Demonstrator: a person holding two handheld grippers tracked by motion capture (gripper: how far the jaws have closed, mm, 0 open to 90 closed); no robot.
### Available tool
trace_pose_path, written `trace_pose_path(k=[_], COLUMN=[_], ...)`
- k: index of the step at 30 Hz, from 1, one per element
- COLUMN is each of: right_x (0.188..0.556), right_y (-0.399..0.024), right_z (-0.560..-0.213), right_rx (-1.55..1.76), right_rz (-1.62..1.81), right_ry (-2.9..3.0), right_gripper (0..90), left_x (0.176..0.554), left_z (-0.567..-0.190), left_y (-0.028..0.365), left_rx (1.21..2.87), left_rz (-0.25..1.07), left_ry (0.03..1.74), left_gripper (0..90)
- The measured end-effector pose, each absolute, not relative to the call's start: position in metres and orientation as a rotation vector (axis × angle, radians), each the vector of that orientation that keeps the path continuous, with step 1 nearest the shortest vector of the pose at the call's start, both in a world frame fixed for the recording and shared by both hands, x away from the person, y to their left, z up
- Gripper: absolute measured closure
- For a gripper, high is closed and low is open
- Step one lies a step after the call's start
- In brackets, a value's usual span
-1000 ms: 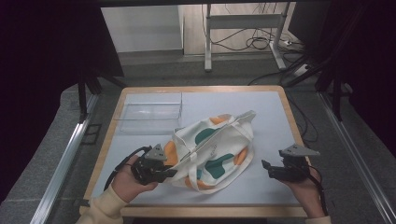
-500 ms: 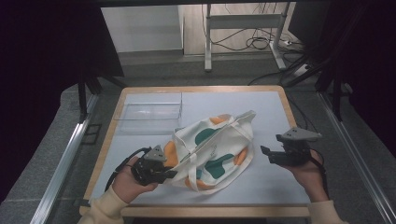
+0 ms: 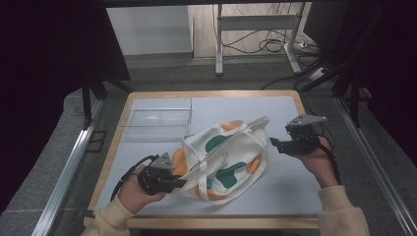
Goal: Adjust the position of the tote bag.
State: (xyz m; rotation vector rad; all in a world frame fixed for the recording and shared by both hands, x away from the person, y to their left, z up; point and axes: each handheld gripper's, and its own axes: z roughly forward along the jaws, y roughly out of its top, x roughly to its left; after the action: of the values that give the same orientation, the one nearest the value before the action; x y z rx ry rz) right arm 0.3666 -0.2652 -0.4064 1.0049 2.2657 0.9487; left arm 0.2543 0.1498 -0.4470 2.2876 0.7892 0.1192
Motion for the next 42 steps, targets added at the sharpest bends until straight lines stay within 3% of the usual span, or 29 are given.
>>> trace_pose_path(k=[21, 42], right_x=[0.407, 0.448], right_y=[-0.257, -0.254], right_z=[-0.411, -0.420], right_rx=[0.984, 0.957], right_rz=[0.888, 0.848], right_ry=[2.326, 2.395], right_gripper=[25.9, 30.5], left_x=[0.255, 0.256], left_z=[-0.447, -0.447], left_y=[0.152, 0.153], left_rx=[2.283, 2.278], left_rz=[0.112, 0.109], left_ry=[0.777, 0.778], left_gripper=[81.3, 81.3])
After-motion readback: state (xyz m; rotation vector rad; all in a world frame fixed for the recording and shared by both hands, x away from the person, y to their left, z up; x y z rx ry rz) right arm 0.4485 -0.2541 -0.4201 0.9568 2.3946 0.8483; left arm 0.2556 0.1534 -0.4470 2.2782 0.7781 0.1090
